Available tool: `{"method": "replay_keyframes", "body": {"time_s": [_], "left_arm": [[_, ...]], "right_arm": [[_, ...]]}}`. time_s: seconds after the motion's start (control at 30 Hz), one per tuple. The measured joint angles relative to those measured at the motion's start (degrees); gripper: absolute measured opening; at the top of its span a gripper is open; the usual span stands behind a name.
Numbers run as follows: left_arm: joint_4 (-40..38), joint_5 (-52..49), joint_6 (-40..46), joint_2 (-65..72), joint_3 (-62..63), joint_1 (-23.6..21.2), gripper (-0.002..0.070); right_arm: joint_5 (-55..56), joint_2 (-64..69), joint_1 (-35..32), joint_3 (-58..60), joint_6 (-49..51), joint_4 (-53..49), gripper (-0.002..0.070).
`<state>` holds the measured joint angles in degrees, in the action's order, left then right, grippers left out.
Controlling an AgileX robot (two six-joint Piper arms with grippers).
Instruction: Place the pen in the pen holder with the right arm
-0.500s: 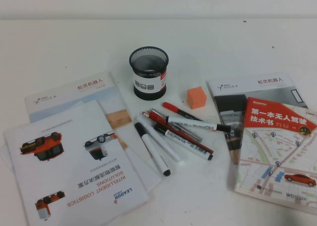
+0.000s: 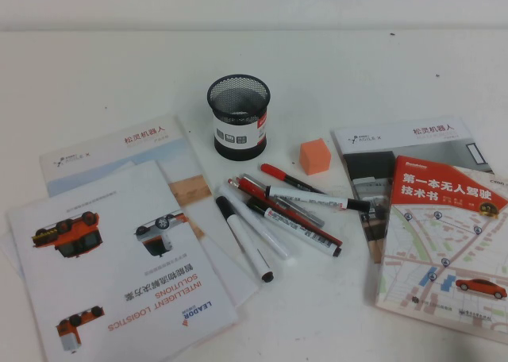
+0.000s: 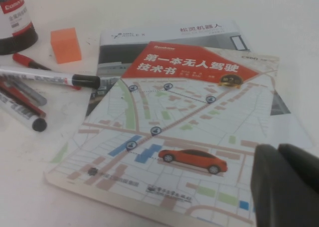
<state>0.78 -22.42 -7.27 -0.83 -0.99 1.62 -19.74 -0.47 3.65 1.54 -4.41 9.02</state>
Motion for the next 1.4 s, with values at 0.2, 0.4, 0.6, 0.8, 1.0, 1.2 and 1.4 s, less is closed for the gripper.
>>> {"method": "replay_keyframes", "body": {"time_s": [0.2, 0.4, 0.6, 0.8, 1.0, 1.2, 1.4], "left_arm": [[0.00, 0.00, 0.00, 0.00, 0.00, 0.00, -0.0002], [0.00, 0.00, 0.00, 0.00, 0.00, 0.00, -0.0002], [0.00, 0.00, 0.00, 0.00, 0.00, 0.00, -0.0002], [0.00, 0.00, 0.00, 0.00, 0.00, 0.00, -0.0003], [0.00, 0.00, 0.00, 0.00, 0.00, 0.00, -0.0003], [0.00, 0.00, 0.00, 0.00, 0.00, 0.00, -0.0003], [0.00, 0.00, 0.00, 0.00, 0.00, 0.00, -0.0002]], "right_arm": [[1.09, 0.00, 0.00, 0.00, 0.00, 10.83, -0.0020], [6.10, 0.00, 0.00, 0.00, 0.56, 43.84, -0.0020], [7.64, 0.00, 0.00, 0.00, 0.28, 57.76, -0.0020], [7.53, 0.00, 0.00, 0.00, -2.93, 57.65, -0.0020], [5.01, 0.00, 0.00, 0.00, -5.00, 56.67, -0.0020], [-0.87, 0.00, 0.00, -0.10, -6.68, 54.59, -0.0020], [-6.43, 9.96, 0.00, -10.41, -6.91, 44.62, -0.0020]]}}
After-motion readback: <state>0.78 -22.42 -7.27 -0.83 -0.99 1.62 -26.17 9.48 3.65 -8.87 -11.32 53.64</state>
